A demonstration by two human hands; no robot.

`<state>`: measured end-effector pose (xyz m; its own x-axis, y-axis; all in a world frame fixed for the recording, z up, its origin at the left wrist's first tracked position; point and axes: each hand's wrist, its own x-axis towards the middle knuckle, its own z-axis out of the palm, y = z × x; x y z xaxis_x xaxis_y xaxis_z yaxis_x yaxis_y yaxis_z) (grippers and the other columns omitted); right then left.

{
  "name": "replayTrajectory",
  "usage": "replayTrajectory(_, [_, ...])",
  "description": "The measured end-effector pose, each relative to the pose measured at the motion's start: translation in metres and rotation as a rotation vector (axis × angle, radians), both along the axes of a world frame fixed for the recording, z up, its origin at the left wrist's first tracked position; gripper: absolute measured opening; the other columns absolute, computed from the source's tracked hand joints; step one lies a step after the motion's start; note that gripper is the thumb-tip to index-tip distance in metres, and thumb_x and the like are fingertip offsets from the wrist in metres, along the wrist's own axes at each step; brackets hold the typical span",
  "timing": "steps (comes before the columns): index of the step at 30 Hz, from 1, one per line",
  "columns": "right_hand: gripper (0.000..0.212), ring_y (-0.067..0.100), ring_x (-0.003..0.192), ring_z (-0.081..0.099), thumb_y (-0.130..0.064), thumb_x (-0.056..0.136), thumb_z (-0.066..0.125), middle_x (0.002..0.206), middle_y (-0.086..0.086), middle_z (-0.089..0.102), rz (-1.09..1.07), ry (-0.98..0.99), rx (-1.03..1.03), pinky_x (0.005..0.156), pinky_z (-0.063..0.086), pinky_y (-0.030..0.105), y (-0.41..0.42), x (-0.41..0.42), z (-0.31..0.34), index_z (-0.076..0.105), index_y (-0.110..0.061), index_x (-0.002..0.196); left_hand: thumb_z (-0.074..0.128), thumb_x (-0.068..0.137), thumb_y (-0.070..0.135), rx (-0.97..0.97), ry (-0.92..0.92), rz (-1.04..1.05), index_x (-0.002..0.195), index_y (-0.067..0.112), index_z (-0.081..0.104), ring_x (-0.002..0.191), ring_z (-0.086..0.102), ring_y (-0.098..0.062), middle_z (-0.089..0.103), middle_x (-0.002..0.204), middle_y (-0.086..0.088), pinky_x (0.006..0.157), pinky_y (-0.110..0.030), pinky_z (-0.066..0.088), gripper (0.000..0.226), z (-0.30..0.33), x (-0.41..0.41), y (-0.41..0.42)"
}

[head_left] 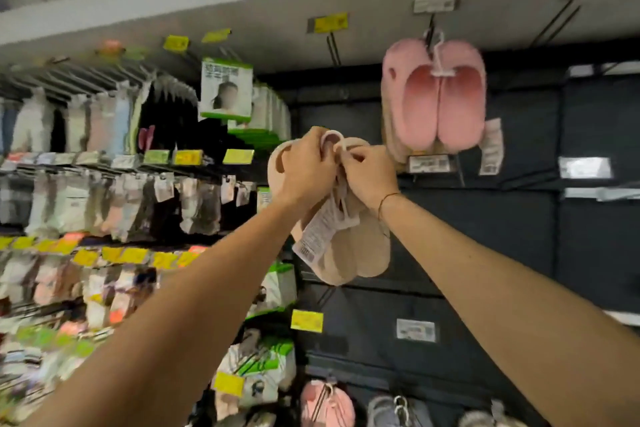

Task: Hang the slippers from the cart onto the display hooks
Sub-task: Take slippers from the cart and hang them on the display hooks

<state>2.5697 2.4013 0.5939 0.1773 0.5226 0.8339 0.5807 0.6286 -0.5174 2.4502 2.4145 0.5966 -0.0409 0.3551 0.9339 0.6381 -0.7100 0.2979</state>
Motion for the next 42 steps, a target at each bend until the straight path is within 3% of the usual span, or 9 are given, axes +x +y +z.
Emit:
replayTrajectory(5, [0.046,0.014,0.049,0.041,-0.035,0.092,0.061,0.050,0.003,0.053,-0.146,0.049,0.068,0.051,0.041,0.036,-0.033,0.079,0.051,0.062,-0.008,0.054,0.046,0.095,0.026,0.137,0.008,-0.097,0.118,0.021,0.061,0.099,0.061,-0.024,0.067,0.108,-0.002,0.086,-0.041,0.045,0.028,0.044,0.088,-0.002])
replayTrajectory(10, [0.036,0.017,0.051,0.049,-0.024,0.087,0.065,0.055,0.006,0.056,-0.308,0.141,0.142,0.050,0.042,0.034,-0.070,0.155,0.113,0.065,-0.002,0.059,0.047,0.093,0.018,0.256,0.039,-0.180,0.124,0.012,0.060,0.104,0.059,-0.027,0.067,0.109,-0.007,0.092,-0.040,0.040,0.035,0.095,0.163,-0.025])
replayTrajectory(13, [0.030,0.012,0.049,0.046,-0.019,0.088,0.059,0.055,0.002,0.051,-0.428,0.154,0.173,0.042,0.034,0.024,-0.087,0.206,0.152,0.057,-0.010,0.060,0.042,0.095,0.023,0.302,0.071,-0.246,0.126,0.013,0.059,0.121,0.054,-0.024,0.063,0.126,-0.005,0.106,-0.044,0.037,0.037,0.125,0.210,-0.032])
replayTrajectory(18, [0.025,0.016,0.051,0.042,-0.016,0.083,0.059,0.053,0.002,0.045,-0.550,0.143,0.237,0.053,0.039,0.030,-0.106,0.284,0.196,0.057,-0.013,0.059,0.034,0.096,0.036,0.333,0.060,-0.348,0.116,0.023,0.063,0.120,0.054,-0.016,0.062,0.125,0.004,0.111,-0.044,0.033,0.038,0.160,0.296,-0.032])
replayTrajectory(21, [0.009,0.017,0.051,0.041,-0.012,0.079,0.057,0.055,0.003,0.044,-0.613,0.106,0.273,0.051,0.038,0.031,-0.099,0.330,0.205,0.064,-0.012,0.072,0.032,0.096,0.044,0.313,0.067,-0.319,0.107,0.025,0.064,0.115,0.054,-0.016,0.062,0.118,0.006,0.103,-0.041,0.029,0.039,0.167,0.349,-0.019])
replayTrajectory(23, [0.009,0.018,0.052,0.043,-0.011,0.079,0.057,0.058,0.006,0.048,-0.625,0.080,0.258,0.050,0.038,0.029,-0.086,0.360,0.209,0.062,-0.012,0.071,0.037,0.093,0.055,0.320,0.102,-0.307,0.103,0.025,0.062,0.114,0.053,-0.015,0.061,0.115,0.007,0.100,-0.042,0.029,0.040,0.168,0.379,-0.006])
replayTrajectory(28, [0.026,0.016,0.051,0.042,-0.010,0.082,0.058,0.055,0.002,0.044,-0.542,0.089,0.223,0.048,0.036,0.026,-0.040,0.422,0.218,0.048,-0.014,0.058,0.051,0.093,0.058,0.341,0.259,-0.201,0.137,0.027,0.050,0.136,0.038,-0.020,0.049,0.142,0.001,0.107,-0.047,0.024,0.054,0.172,0.429,0.042])
replayTrajectory(36, [0.016,0.016,0.051,0.046,-0.013,0.086,0.058,0.056,0.003,0.051,-0.450,0.041,0.191,0.049,0.038,0.026,0.023,0.455,0.237,0.064,-0.007,0.073,0.046,0.092,0.063,0.367,0.257,-0.147,0.129,0.031,0.053,0.130,0.042,-0.023,0.052,0.135,0.002,0.106,-0.053,0.032,0.050,0.190,0.456,0.104])
replayTrajectory(42, [0.026,0.016,0.051,0.044,-0.017,0.087,0.060,0.057,0.003,0.049,-0.385,0.055,0.231,0.053,0.039,0.028,0.050,0.443,0.259,0.051,-0.013,0.063,0.049,0.093,0.059,0.366,0.230,-0.069,0.130,0.034,0.053,0.130,0.043,-0.022,0.051,0.137,0.002,0.105,-0.048,0.030,0.045,0.210,0.438,0.120])
